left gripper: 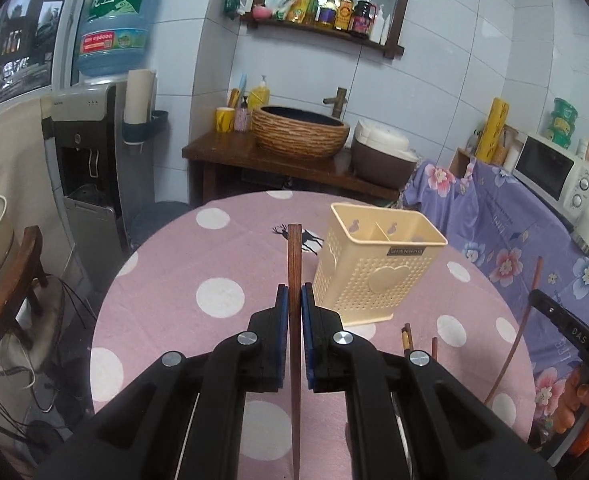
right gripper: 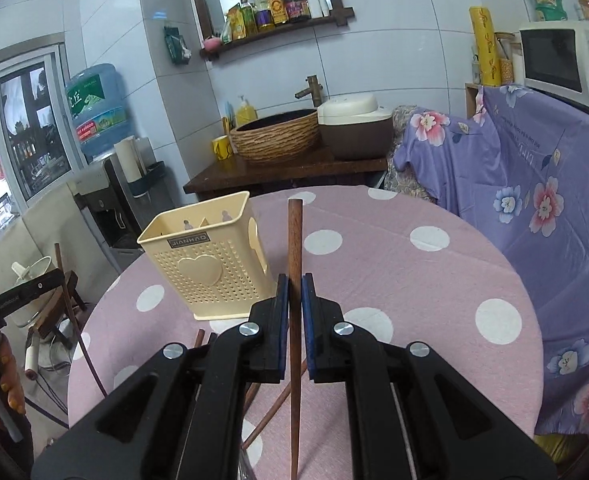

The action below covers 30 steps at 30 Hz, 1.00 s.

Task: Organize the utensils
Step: 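Lift both chopsticks upright and lower them into the cream basket, opening both tools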

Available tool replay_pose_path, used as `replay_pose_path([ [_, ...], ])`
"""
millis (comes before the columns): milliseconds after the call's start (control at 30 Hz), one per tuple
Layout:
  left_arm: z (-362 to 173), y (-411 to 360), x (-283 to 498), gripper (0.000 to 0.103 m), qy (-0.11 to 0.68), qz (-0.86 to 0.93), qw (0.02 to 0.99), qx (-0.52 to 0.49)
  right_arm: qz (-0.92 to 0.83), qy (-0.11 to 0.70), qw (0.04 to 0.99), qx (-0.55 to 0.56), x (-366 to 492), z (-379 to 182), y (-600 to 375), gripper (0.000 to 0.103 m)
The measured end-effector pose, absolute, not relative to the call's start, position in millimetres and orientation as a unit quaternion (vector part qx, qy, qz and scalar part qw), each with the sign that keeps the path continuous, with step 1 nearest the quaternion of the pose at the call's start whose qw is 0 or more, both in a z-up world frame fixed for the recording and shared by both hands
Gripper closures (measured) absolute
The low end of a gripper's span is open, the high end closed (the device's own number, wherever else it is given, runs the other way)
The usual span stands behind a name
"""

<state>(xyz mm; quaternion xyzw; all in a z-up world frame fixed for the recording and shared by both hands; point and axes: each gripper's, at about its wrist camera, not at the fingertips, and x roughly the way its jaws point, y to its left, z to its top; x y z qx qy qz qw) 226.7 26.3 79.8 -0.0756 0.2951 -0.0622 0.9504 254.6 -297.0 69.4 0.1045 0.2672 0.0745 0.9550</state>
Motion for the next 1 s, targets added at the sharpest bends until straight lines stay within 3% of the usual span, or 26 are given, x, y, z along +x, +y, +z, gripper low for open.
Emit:
replay_pose_path([
  [667, 102, 42, 228, 0.095, 0.252, -0.056, 0.962, -0.091, 0.080, 0.240, 0.964, 0.081, 253, 101, -282, 0.096],
  [800, 129, 43, 241, 0.095, 0.241, -0.070, 0.963, -0.101, 0.091, 0.225, 0.967, 0.079, 261, 125, -276, 0.096],
  [1000, 205, 31, 278, 0.095, 0.196, -0.092, 0.967, -0.134, 0.102, 0.151, 0.979, 0.095, 292, 210, -260, 0.096],
])
